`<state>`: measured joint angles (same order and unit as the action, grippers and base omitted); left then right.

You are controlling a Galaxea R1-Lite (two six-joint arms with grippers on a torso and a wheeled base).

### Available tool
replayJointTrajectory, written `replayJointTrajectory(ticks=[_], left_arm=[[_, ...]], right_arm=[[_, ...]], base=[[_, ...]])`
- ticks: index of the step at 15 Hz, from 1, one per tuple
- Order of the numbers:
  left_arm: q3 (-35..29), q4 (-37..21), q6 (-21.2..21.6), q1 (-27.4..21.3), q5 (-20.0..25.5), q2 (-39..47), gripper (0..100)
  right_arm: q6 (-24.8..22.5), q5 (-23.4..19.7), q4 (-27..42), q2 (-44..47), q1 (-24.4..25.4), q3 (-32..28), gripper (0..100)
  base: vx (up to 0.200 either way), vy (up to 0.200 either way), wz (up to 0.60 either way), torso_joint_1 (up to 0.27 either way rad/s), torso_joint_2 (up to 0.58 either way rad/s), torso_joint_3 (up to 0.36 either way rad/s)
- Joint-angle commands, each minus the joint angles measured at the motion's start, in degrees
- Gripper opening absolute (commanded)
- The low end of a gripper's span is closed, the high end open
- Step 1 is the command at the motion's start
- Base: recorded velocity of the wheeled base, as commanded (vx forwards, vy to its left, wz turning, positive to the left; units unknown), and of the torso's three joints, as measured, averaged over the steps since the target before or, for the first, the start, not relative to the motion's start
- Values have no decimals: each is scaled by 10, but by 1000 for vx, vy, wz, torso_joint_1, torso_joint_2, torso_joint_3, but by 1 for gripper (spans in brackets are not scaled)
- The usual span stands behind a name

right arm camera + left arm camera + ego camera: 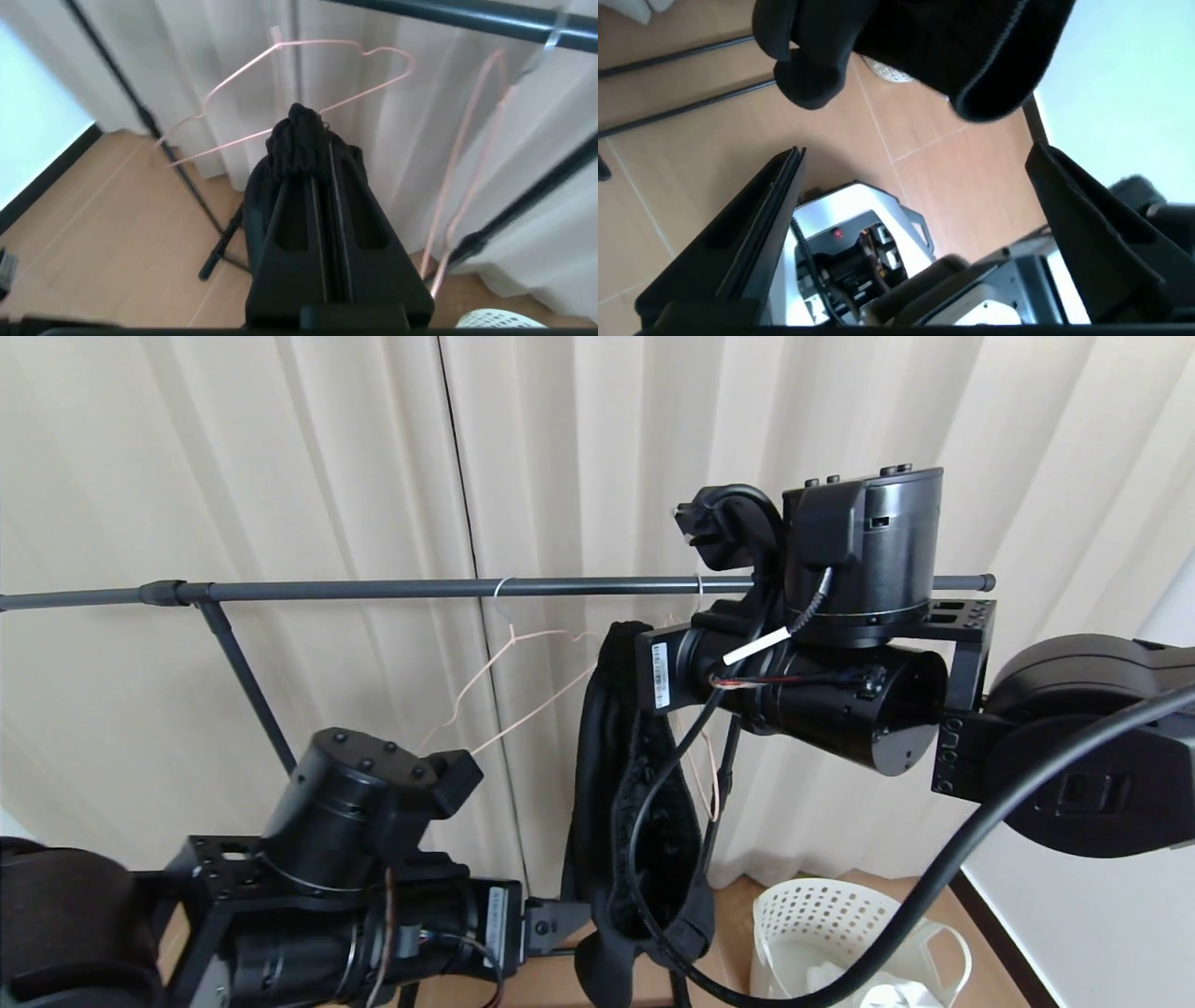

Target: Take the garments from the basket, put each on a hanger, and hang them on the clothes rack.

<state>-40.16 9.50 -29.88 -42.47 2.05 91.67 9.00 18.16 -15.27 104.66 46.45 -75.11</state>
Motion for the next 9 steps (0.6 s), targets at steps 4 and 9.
replayJointTrajectory(ticks=[4, 9], left_arm=[[-83, 8, -69, -7, -63, 132, 100], [-84, 32, -72, 0, -113, 203, 100]], right_arm=[[1, 11, -1, 6, 1, -9, 0], [4, 12, -1, -39, 2, 22, 0]], base=[[0, 0, 0, 0, 0, 0], [0, 0, 0, 0, 0, 0]])
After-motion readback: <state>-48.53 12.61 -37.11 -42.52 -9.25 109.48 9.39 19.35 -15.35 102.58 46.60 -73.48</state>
